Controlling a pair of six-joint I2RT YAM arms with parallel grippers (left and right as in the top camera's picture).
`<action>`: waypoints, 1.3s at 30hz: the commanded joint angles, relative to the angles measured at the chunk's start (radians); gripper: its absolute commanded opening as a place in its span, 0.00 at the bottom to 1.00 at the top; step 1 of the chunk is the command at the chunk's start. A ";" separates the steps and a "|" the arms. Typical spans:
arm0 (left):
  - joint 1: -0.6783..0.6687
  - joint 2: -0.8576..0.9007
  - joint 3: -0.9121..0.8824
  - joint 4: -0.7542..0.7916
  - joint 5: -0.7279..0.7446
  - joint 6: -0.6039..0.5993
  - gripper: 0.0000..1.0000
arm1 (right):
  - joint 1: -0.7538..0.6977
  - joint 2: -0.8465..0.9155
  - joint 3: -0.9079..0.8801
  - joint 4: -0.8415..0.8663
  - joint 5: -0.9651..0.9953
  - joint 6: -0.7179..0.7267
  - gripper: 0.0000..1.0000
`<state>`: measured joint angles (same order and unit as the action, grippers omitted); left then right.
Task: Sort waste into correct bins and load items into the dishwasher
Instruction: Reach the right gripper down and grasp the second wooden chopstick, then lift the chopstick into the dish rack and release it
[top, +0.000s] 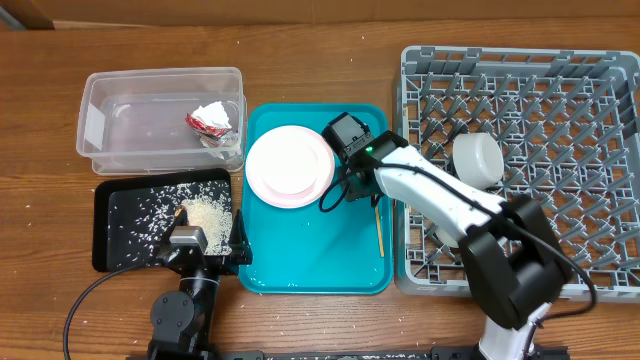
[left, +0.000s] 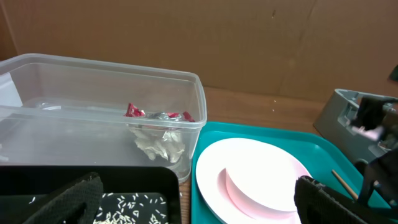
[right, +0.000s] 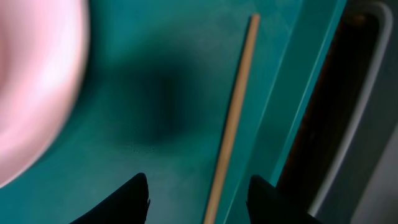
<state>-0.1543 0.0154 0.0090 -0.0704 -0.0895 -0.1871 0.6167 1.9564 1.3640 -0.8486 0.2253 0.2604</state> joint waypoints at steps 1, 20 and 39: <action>0.008 -0.011 -0.004 0.003 0.005 -0.011 1.00 | -0.030 0.036 -0.003 0.009 0.024 -0.003 0.54; 0.008 -0.011 -0.004 0.003 0.005 -0.011 1.00 | -0.023 0.040 0.071 -0.111 -0.148 -0.070 0.04; 0.008 -0.011 -0.004 0.003 0.005 -0.011 1.00 | -0.246 -0.145 0.185 -0.177 -0.021 -0.079 0.04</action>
<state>-0.1543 0.0151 0.0090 -0.0704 -0.0891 -0.1871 0.3702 1.7687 1.5711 -1.0241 0.2317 0.2214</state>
